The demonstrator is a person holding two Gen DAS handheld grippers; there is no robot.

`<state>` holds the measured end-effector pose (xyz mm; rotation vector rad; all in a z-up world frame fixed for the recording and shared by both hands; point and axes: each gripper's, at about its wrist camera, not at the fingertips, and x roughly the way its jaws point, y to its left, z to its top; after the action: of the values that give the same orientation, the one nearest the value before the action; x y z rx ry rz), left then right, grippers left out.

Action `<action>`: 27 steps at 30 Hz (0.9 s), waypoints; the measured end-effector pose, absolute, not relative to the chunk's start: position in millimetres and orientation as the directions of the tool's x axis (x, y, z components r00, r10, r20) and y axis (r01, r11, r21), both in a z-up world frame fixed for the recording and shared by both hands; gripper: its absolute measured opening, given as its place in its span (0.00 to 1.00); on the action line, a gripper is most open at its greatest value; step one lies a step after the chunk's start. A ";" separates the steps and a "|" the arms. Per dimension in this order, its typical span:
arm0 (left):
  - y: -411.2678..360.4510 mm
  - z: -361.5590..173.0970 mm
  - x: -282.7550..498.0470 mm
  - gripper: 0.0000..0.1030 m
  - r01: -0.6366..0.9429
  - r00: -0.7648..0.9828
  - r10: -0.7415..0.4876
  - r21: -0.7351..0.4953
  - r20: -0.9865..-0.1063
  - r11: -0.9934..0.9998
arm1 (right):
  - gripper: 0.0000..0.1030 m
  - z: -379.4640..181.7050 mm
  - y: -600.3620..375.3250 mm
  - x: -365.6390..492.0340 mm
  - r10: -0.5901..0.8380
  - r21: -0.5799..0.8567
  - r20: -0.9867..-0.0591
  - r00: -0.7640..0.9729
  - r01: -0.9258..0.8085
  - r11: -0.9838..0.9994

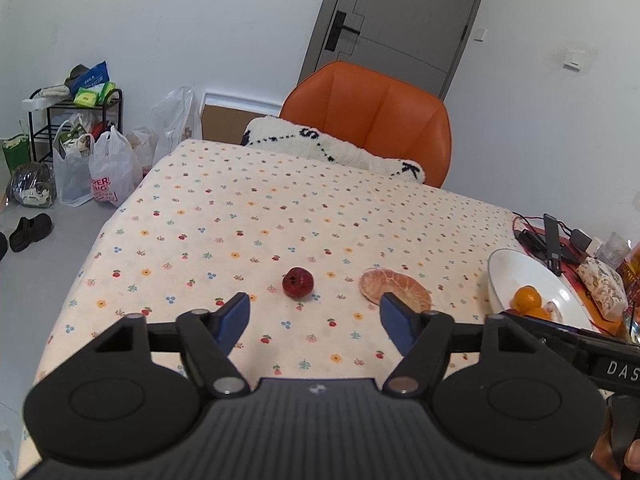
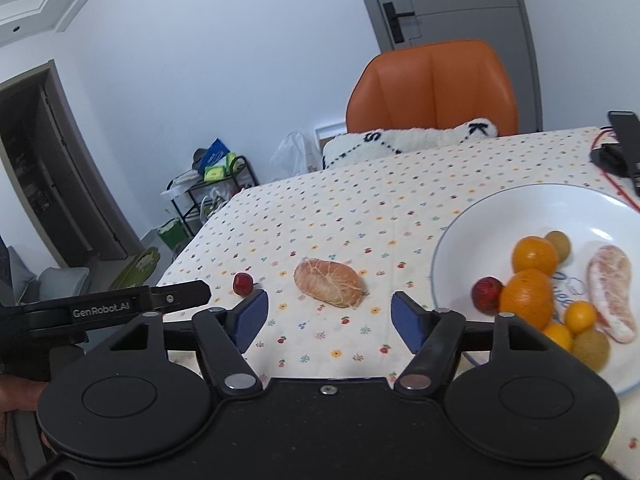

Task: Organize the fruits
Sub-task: 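Move both open tools back to the last red plum and pomelo segment, then grasp the red plum with the left tool while the right tool grasps the pomelo segment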

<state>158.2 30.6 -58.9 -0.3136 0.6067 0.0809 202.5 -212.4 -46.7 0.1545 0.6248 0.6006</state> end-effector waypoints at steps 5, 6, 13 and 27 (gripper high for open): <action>35.9 -65.3 170.1 0.60 -0.179 0.807 -0.016 -0.270 -0.591 0.946 | 0.61 -51.5 -205.0 217.5 0.577 0.315 -0.520 0.630 -0.486 0.815; 36.7 -66.4 172.4 0.59 -0.180 0.804 -0.017 -0.270 -0.594 0.946 | 0.61 -52.5 -203.1 220.3 0.577 0.314 -0.524 0.627 -0.487 0.815; 41.6 -72.7 190.3 0.54 -0.187 0.790 -0.018 -0.268 -0.613 0.945 | 0.59 -58.0 -192.5 237.7 0.580 0.315 -0.544 0.607 -0.493 0.811; 44.1 -88.1 222.4 0.40 -0.190 0.765 -0.022 -0.258 -0.643 0.947 | 0.56 -67.5 -175.9 267.9 0.569 0.296 -0.571 0.591 -0.499 0.815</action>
<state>222.4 44.1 -88.1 -0.3199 0.6964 0.0927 267.9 -175.9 -67.5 0.1087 0.7030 0.6226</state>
